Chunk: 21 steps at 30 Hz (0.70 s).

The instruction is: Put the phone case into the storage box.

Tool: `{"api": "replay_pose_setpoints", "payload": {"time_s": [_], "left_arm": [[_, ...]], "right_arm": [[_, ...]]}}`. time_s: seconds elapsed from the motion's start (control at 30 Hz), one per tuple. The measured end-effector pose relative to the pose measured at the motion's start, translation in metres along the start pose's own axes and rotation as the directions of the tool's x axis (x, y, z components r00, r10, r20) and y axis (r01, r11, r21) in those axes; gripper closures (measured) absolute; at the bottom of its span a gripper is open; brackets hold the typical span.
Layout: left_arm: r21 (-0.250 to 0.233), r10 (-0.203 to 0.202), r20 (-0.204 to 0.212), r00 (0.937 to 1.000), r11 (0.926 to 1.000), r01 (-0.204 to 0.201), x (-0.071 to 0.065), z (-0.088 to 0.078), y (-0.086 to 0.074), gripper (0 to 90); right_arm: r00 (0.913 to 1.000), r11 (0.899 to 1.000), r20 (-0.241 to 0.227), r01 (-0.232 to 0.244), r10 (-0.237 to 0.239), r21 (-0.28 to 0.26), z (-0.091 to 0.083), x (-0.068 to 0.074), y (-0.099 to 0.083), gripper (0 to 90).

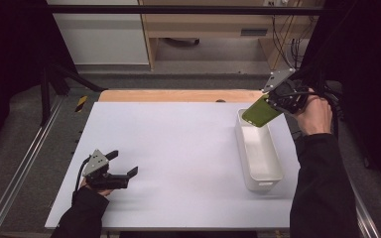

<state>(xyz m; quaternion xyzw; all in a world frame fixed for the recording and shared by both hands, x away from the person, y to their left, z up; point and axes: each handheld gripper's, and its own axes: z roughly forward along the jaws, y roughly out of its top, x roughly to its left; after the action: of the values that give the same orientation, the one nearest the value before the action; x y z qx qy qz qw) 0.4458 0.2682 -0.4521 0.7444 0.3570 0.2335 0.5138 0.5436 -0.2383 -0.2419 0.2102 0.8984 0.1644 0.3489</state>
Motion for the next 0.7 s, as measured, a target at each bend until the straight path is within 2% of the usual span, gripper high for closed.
{"api": "replay_pose_setpoints", "payload": {"time_s": [0.5,0.57,0.6,0.7], "left_arm": [[0.016,0.003,0.004,1.0000,0.9999,-0.003,0.000,0.002,-0.001,2.7],[0.017,0.001,0.004,1.0000,0.9999,-0.002,0.001,0.003,-0.001,2.7],[0.018,0.001,0.003,1.0000,0.9998,-0.001,0.001,0.003,-0.001,2.7],[0.021,0.001,0.003,1.0000,0.9998,-0.001,0.001,0.003,-0.002,2.7]], "right_arm": [[0.9965,0.997,-0.029,0.079,-0.078,0.027,0.012,-0.009,0.000,78.4],[0.9943,0.995,-0.034,0.102,-0.101,0.022,0.015,-0.010,0.000,78.3],[0.9909,0.991,-0.036,0.131,-0.130,0.019,0.017,-0.012,0.002,78.3],[0.9881,0.989,-0.042,0.149,-0.148,0.017,0.020,-0.012,0.003,78.3]]}}
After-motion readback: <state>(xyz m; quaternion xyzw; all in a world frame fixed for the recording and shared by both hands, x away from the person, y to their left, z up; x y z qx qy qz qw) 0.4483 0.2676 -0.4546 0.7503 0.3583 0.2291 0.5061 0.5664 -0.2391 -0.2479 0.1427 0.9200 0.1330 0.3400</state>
